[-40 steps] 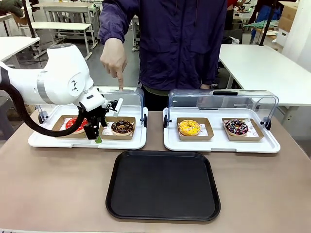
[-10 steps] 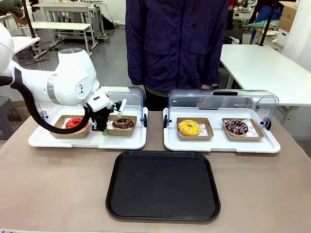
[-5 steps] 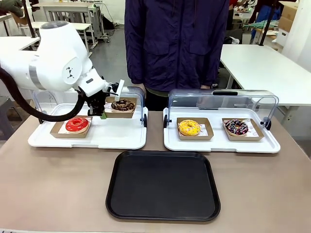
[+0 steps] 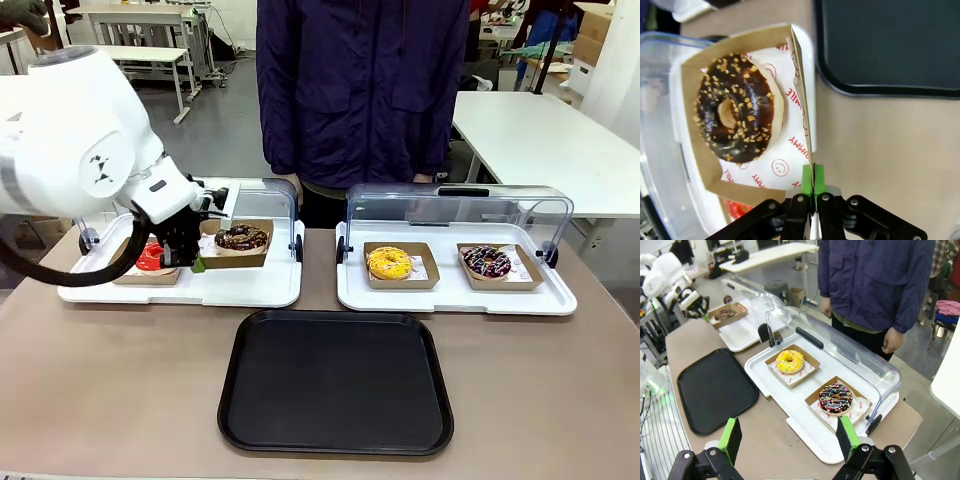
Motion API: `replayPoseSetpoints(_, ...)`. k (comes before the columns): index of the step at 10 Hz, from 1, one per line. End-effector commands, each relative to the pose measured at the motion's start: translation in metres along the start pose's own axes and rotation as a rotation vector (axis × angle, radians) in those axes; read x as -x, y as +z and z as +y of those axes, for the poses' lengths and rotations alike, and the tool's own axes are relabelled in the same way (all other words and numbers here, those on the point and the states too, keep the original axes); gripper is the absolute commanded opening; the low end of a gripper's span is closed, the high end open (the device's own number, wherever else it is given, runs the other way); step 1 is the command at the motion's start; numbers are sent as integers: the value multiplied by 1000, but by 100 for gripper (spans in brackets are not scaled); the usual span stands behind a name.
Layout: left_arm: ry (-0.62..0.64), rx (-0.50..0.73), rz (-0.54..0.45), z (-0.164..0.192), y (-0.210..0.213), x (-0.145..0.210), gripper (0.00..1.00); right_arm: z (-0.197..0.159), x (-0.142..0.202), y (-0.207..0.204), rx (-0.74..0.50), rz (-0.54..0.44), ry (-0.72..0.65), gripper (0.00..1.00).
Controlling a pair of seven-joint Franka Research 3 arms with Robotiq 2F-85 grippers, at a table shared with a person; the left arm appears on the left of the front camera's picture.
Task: Move the second donut from the left to the tray.
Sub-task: Pick up the Paper togo box containing the Donut indicated by the person and place it on the Handle tray.
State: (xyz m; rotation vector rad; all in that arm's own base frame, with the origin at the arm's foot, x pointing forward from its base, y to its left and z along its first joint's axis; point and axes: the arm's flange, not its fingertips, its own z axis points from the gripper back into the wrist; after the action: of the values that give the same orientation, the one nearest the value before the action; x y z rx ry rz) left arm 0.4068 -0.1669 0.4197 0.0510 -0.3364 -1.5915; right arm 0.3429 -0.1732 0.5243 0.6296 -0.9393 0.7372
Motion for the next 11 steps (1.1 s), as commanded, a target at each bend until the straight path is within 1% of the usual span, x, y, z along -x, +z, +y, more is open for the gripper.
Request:
replayPoseSetpoints(1,14,-51,-3,-38,16,-3,2,-2,-2,-1,-1,-32,22,100)
replayPoseSetpoints(2,-1,-58,-15,-48,19,-6,2,-2,-2,-1,-1,-32,22,100)
replayPoseSetpoints(3,31,-53,3,-48,18,-7,2,-2,-2,-1,-1,-32,22,100)
replayPoseSetpoints(4,-4,-21,-8,-36,12,-6,2,-2,-2,-1,-1,-32,22,100)
replayPoseSetpoints(8,-4,-18,-7,-39,14,-8,2,-2,-2,-1,-1,-32,22,100)
replayPoseSetpoints(9,-37,-25,23,-49,9,-34,2,-2,-2,-1,-1,-32,22,100)
replayPoseSetpoints(11,-26,-72,4,-71,19,-65,2,-2,-2,-1,-1,-32,22,100)
